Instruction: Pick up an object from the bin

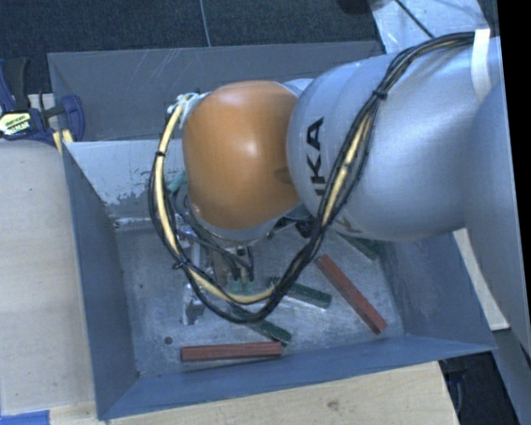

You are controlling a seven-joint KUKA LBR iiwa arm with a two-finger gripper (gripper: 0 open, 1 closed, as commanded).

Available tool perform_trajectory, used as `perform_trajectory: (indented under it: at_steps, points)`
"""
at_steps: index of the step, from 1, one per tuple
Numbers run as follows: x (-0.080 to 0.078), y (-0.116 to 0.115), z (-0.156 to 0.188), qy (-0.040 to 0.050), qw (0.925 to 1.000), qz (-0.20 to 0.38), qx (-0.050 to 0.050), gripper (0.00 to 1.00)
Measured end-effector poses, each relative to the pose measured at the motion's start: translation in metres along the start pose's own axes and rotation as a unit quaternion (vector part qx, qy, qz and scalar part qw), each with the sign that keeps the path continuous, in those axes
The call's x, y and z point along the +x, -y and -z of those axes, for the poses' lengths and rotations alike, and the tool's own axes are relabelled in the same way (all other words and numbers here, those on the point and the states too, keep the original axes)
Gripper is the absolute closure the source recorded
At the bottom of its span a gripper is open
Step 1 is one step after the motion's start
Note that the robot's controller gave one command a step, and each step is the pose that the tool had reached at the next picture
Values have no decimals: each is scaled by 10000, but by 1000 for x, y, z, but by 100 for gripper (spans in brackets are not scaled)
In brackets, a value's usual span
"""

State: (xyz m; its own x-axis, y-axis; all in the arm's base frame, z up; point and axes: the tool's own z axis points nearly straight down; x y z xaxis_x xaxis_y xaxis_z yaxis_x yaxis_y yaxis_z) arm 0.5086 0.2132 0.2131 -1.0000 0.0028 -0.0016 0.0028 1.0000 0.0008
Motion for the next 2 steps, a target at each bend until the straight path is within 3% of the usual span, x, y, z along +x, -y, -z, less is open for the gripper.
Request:
perform_trajectory:
  at_steps: [1,2]
  points:
    - [0,0,0,0,10000,-1,0,0]
    - [5,36,-4,2,9987,510,-2,0]
